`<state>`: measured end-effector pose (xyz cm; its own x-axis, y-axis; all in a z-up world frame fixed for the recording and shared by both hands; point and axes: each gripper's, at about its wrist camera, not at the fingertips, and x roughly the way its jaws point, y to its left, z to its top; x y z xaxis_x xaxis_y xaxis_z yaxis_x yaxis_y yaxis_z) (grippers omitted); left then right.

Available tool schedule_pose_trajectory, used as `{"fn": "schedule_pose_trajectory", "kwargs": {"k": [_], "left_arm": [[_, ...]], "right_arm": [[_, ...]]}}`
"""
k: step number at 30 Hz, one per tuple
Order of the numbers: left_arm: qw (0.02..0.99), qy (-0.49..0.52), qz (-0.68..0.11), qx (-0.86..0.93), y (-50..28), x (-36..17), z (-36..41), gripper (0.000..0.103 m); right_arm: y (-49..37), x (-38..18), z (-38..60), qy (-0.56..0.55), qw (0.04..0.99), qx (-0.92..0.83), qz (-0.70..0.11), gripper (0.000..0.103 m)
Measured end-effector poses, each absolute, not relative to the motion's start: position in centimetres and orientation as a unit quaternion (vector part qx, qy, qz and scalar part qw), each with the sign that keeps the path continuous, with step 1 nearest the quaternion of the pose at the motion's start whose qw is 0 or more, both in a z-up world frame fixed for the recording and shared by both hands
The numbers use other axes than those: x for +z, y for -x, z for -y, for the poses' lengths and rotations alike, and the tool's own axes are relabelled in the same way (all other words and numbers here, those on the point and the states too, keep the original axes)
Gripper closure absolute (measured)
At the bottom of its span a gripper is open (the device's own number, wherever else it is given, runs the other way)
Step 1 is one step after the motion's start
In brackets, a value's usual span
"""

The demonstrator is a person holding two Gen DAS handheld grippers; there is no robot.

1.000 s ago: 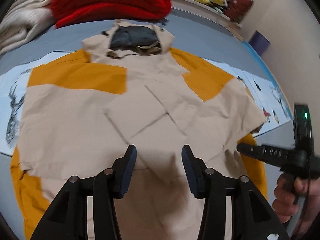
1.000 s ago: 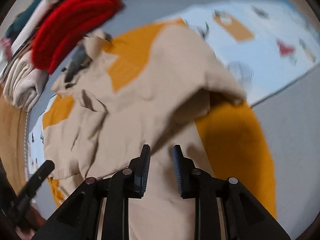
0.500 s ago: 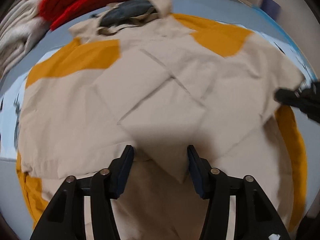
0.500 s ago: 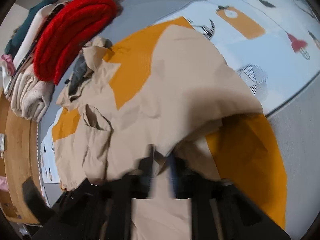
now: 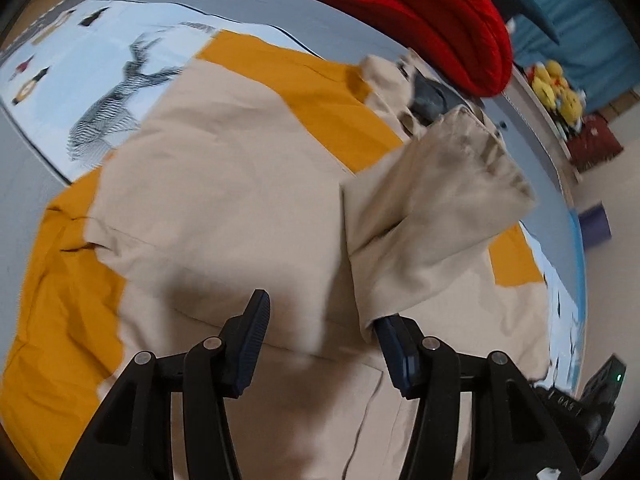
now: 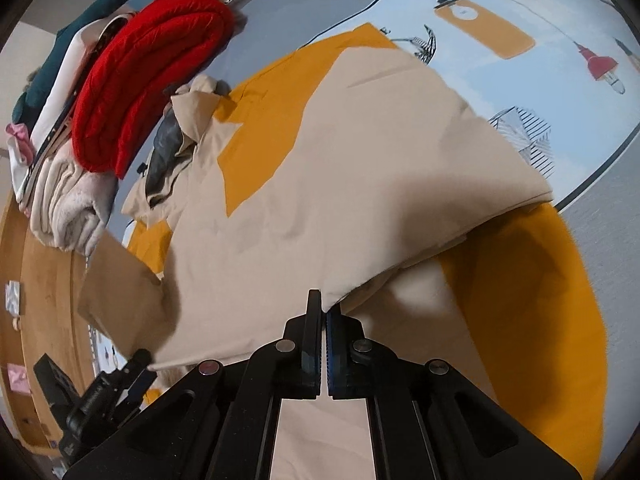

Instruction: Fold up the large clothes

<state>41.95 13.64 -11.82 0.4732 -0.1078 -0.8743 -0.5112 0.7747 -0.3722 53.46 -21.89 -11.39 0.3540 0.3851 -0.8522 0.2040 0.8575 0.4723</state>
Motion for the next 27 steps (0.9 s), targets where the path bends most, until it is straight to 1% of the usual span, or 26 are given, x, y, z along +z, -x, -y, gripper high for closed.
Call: {"fn": "schedule_pose_trajectory", "kwargs": {"k": [2,3,7,8,9,10,11,12,13,15,17,18,19,21,27], "left_arm": [[0.8,0.311,-0.489,0.153,-41.5,-11.6,-14.8,0.053],[0.799,0.319,-0.487,0.151,-41.5,-11.6,-15.5,0.057],[0.785,0.355,-0.494,0.12,-41.8,-12.4,-17.5,0.057],[0.784,0.357,-0.492,0.125,-41.6,-12.3,-17.8,0.063],[0.783,0.356,-0.492,0.134,-41.4,-12.3,-18.0,0.075],[0.782,0.352,-0.494,0.144,-41.2,-12.3,-18.2,0.083],[0.781,0.35,-0.495,0.15,-41.0,-12.3,-18.4,0.088],[0.78,0.354,-0.492,0.157,-40.7,-12.3,-18.8,0.091],[0.782,0.354,-0.485,0.165,-40.5,-12.1,-19.2,0.092],[0.794,0.342,-0.468,0.183,-40.1,-11.1,-19.7,0.093],[0.801,0.335,-0.455,0.198,-40.0,-10.3,-20.4,0.092],[0.8,0.334,-0.454,0.206,-40.0,-10.2,-20.8,0.086],[0.798,0.334,-0.453,0.216,-39.9,-10.1,-21.2,0.084],[0.788,0.335,-0.45,0.254,-39.1,-10.0,-22.1,0.076],[0.783,0.351,-0.419,0.296,-37.4,-8.9,-24.3,0.074]], "right_arm": [[-53.5,-11.5,21.9,-0.255,0.783,0.051,-0.565,0.101],[-53.5,-11.6,22.0,-0.257,0.782,0.052,-0.566,0.101],[-53.8,-12.4,21.8,-0.262,0.77,0.063,-0.578,0.1],[-53.8,-12.5,21.7,-0.263,0.768,0.064,-0.58,0.1],[-53.8,-12.7,21.7,-0.264,0.766,0.061,-0.584,0.099],[-53.8,-12.9,21.8,-0.264,0.763,0.058,-0.587,0.097],[-53.7,-13.1,21.8,-0.266,0.759,0.051,-0.592,0.097],[-53.7,-13.3,21.9,-0.267,0.756,0.046,-0.596,0.094],[-53.5,-13.4,21.8,-0.268,0.752,0.042,-0.6,0.088],[-53.0,-13.1,21.5,-0.268,0.752,0.043,-0.601,0.082],[-52.6,-12.6,20.7,-0.259,0.755,0.054,-0.6,0.081],[-52.4,-12.3,20.3,-0.254,0.757,0.059,-0.599,0.081],[-52.2,-12.0,19.8,-0.246,0.761,0.065,-0.597,0.08],[-52.0,-11.5,19.2,-0.233,0.766,0.071,-0.595,0.08],[-51.8,-10.1,19.5,-0.226,0.785,0.065,-0.573,0.08]]}}
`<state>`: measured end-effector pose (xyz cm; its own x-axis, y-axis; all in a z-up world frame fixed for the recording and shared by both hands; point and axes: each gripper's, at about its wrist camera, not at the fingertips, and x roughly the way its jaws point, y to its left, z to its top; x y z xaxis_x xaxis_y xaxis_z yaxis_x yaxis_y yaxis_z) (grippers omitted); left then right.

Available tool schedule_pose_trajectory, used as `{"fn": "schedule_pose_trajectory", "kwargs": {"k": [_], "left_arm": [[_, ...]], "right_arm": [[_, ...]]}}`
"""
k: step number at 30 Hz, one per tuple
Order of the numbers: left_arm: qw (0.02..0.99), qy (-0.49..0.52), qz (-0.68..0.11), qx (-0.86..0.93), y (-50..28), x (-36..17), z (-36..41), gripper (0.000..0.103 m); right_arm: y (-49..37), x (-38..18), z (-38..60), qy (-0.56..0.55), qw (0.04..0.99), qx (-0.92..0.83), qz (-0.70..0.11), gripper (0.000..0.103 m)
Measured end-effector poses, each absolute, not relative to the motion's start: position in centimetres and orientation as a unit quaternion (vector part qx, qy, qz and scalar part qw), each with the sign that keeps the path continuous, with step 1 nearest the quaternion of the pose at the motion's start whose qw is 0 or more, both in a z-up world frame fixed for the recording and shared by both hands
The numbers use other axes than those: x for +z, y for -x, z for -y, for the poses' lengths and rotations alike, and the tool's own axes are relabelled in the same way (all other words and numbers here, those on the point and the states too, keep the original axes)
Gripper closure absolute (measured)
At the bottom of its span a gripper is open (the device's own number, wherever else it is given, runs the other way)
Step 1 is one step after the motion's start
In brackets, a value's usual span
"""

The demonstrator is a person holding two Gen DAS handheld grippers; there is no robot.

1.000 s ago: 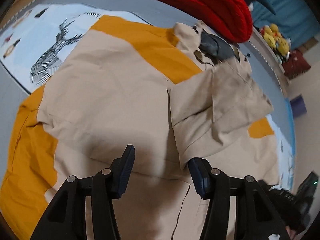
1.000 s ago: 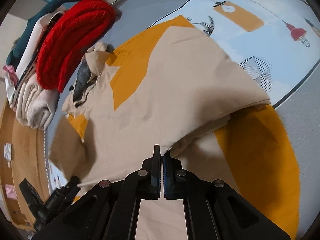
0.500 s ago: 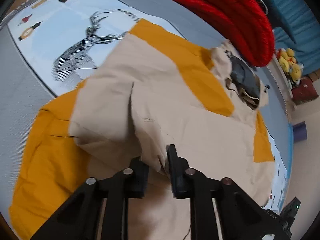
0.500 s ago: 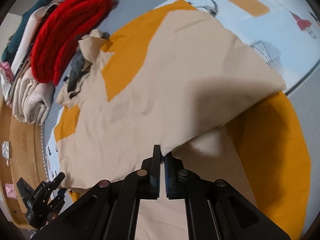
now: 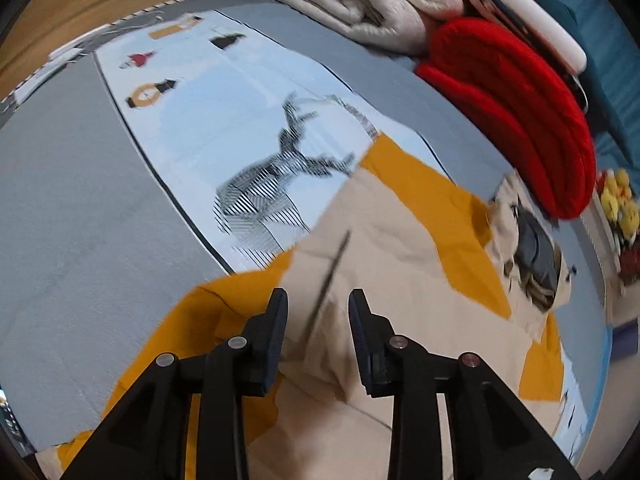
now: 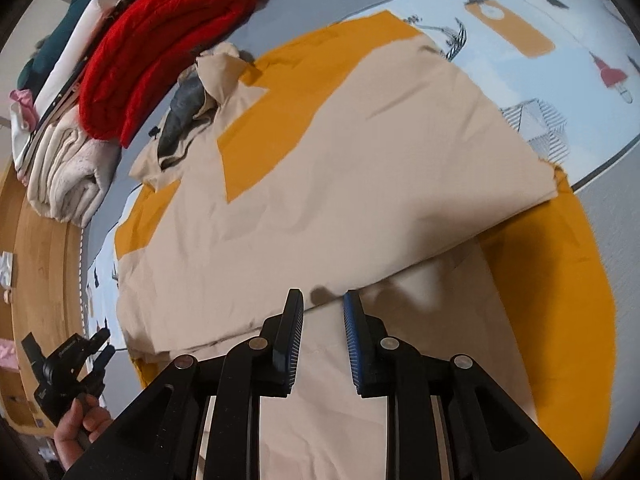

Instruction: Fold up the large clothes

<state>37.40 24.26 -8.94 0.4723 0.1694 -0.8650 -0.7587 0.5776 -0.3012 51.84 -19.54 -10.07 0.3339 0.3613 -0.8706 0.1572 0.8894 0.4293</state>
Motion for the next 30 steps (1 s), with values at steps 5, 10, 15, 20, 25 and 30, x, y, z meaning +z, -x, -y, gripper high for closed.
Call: {"fn": "schedule_pose_trajectory", "kwargs": {"k": [5,10,15,20,25,30], "left_arm": [[0.796,0.343,-0.397,0.301,-37.3,-7.8,-24.4,0.075],[0.786,0.356,-0.445,0.24,-39.1,-9.8,-23.0,0.075],[0.742,0.375,-0.507,0.226,-39.9,-13.5,-23.0,0.075],[0.739,0.377,-0.508,0.234,-39.9,-13.5,-23.6,0.075],[0.751,0.376,-0.492,0.231,-39.7,-12.7,-23.8,0.075],[0.756,0.38,-0.488,0.213,-39.8,-12.5,-23.7,0.075]], "right_arm": [[-51.3,-7.9,23.0,-0.254,0.82,-0.01,-0.513,0.08],[-52.9,-7.4,25.0,-0.297,0.828,0.032,-0.476,0.08],[-54.8,-12.0,27.0,-0.331,0.776,0.019,-0.536,0.08],[-55.1,-14.2,28.7,-0.326,0.756,-0.026,-0.567,0.081],[-54.9,-11.6,27.1,-0.274,0.793,-0.038,-0.543,0.08],[-55.0,-9.6,24.0,-0.235,0.823,0.033,-0.516,0.08]]}}
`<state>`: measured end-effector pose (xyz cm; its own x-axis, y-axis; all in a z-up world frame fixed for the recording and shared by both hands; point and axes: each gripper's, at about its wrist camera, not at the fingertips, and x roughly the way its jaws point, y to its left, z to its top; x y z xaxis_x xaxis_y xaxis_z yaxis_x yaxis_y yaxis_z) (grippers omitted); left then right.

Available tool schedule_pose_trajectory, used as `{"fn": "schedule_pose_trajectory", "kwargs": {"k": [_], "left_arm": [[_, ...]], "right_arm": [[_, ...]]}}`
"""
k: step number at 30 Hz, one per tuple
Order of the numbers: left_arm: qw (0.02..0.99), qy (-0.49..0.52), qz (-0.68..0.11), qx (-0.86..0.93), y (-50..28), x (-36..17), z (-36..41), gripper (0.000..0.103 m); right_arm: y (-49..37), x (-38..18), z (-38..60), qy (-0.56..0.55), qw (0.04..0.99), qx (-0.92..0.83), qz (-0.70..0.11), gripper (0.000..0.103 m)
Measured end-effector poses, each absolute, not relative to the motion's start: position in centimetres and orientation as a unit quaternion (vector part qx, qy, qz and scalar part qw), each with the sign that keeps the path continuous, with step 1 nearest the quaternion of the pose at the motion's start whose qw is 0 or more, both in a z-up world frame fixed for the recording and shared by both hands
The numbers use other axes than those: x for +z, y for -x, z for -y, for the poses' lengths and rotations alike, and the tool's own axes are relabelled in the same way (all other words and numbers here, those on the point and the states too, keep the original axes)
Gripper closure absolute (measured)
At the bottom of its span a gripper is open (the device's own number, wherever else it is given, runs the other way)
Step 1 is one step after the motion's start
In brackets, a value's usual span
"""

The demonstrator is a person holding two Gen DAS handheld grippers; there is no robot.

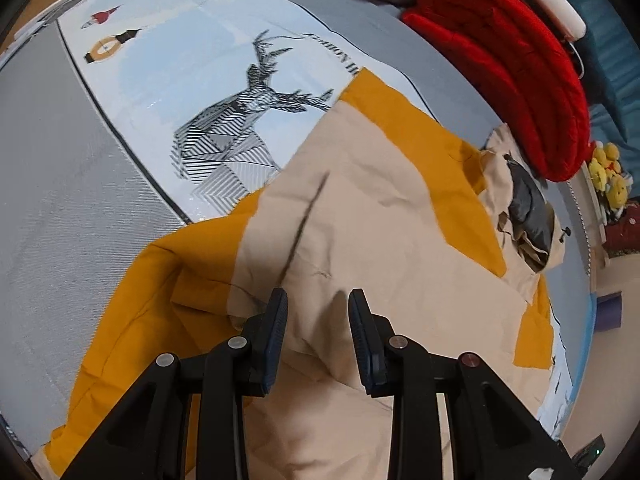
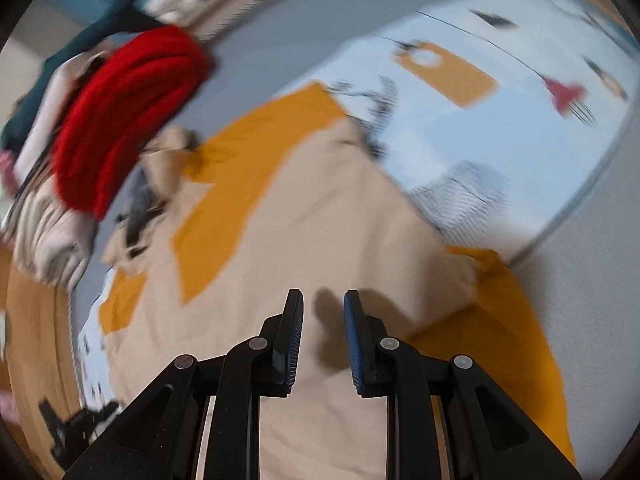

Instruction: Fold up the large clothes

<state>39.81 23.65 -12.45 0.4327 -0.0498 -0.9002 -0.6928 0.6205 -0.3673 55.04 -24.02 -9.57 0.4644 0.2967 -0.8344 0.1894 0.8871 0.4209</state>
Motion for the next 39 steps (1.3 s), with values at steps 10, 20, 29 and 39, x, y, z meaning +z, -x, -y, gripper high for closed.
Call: {"fn": "schedule_pose_trajectory", "kwargs": {"k": [10,20,29,39], "left_arm": [[0.759,0.345,-0.508,0.215,-40.4,-12.6,-22.8,0.075],[0.746,0.326,-0.552,0.182,-41.5,-14.4,-21.5,0.074],[0.807,0.244,-0.509,0.173,-41.4,-10.2,-18.8,0.072],[0.863,0.186,-0.449,0.137,-39.1,-6.2,-14.7,0.064]], "right_arm": [[-55.4,-12.1,24.2,-0.22,0.792,0.011,-0.569,0.078],[-55.5,-13.3,24.2,-0.214,0.776,0.006,-0.593,0.078],[-53.4,-7.4,21.0,-0.114,0.849,0.043,-0.514,0.078],[-47.5,-2.6,17.7,-0.019,0.891,0.072,-0.447,0.078]]}}
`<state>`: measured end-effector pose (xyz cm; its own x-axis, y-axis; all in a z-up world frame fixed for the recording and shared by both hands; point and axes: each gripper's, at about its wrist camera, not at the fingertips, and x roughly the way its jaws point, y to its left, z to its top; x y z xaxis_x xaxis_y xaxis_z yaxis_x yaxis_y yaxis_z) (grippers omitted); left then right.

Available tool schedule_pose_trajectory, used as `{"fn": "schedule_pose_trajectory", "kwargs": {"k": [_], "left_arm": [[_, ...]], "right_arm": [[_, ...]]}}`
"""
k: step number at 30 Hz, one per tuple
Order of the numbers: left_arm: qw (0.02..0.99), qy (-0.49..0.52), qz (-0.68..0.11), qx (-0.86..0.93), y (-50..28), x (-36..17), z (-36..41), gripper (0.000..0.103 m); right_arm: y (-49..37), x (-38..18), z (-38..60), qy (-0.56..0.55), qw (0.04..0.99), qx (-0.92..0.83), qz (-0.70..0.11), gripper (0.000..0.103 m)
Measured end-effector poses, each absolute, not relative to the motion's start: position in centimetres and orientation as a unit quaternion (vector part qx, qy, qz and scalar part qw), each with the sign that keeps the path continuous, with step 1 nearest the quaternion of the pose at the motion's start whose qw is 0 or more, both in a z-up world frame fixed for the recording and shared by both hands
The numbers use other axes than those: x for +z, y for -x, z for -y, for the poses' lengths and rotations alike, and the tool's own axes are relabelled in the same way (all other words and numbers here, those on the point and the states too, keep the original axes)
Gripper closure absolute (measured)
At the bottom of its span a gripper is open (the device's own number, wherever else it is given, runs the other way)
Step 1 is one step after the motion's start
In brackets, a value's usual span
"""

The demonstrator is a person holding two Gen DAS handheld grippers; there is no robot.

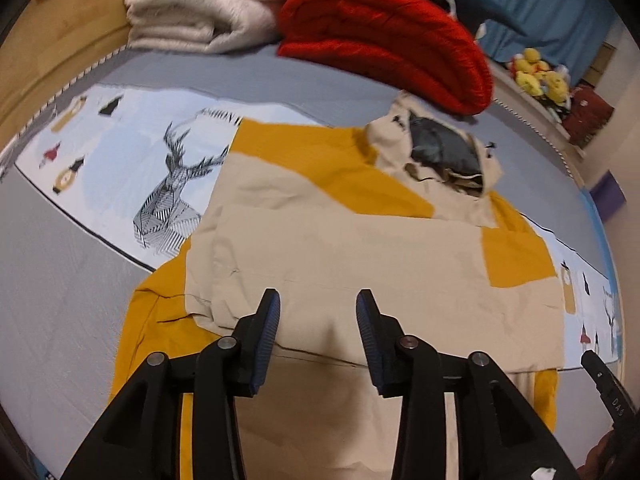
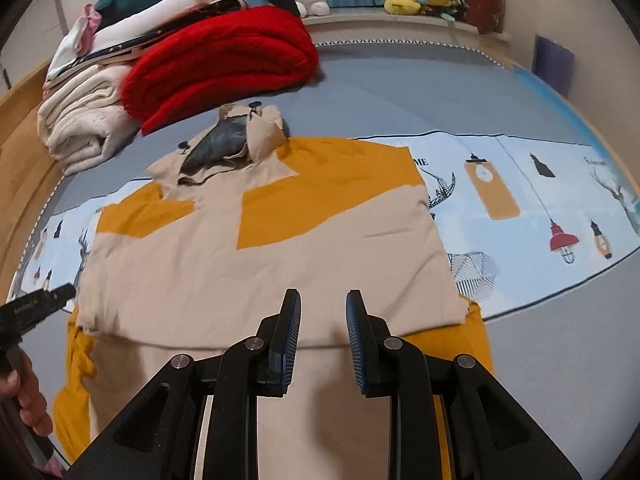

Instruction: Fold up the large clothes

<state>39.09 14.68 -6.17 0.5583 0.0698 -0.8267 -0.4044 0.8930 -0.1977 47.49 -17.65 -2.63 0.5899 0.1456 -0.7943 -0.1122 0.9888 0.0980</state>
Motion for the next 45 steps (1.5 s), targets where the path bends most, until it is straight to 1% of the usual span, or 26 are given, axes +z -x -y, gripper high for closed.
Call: {"fn": "schedule_pose_trajectory", "kwargs": {"k": [3,8,13,20,26,28,32,33,34,35,38,41,45], "left_arm": [[0.876,0.173,-0.43,0.134,-38.3,-5.4,-13.8,0.06],[0.893,0.152,-0.401,0.133,-37.6,-4.6,-12.7,0.057],[0.905,0.134,-0.386,0.121,-38.1,-4.4,-12.0,0.057],[0.914,0.115,-0.371,0.115,-39.5,-4.2,-11.8,0.058],[0.925,0.061,-0.357,0.117,-41.3,-3.0,-11.0,0.059],[0.926,0.054,-0.356,0.115,-43.1,-2.6,-11.1,0.059],[0.921,0.079,-0.366,0.108,-49.0,-2.2,-12.1,0.064],[0.919,0.083,-0.371,0.108,-50.3,-2.3,-12.4,0.066],[0.915,0.086,-0.378,0.108,-52.0,-2.4,-12.7,0.067],[0.911,0.09,-0.387,0.106,-53.9,-2.7,-13.0,0.067],[0.898,0.081,-0.42,0.103,-59.5,-3.8,-13.5,0.068],[0.893,0.065,-0.433,0.101,-64.0,-5.0,-13.2,0.068],[0.887,0.081,-0.443,0.1,-68.6,-6.5,-13.5,0.068]], "right_arm": [[-45.8,-1.8,17.5,-0.008,0.897,0.074,-0.435,0.078],[-44.0,-1.2,17.8,-0.004,0.901,0.08,-0.426,0.078],[-43.8,-0.4,18.2,0.014,0.908,0.078,-0.411,0.078],[-45.7,1.4,19.7,0.017,0.918,0.063,-0.39,0.078],[-47.9,2.1,21.7,0.011,0.92,0.048,-0.389,0.078],[-48.5,2.2,22.4,0.006,0.919,0.045,-0.391,0.078],[-49.4,2.0,23.3,0.001,0.917,0.046,-0.397,0.079],[-49.5,1.8,23.5,0.0,0.916,0.047,-0.398,0.082],[-49.6,1.8,23.6,0.0,0.916,0.048,-0.399,0.089],[-49.8,1.6,23.6,0.0,0.915,0.05,-0.401,0.091],[-50.1,1.4,23.8,-0.004,0.913,0.047,-0.406,0.091],[-50.4,0.9,24.0,-0.013,0.908,0.046,-0.417,0.091],[-50.7,-0.4,23.9,-0.023,0.896,0.042,-0.441,0.089]]}}
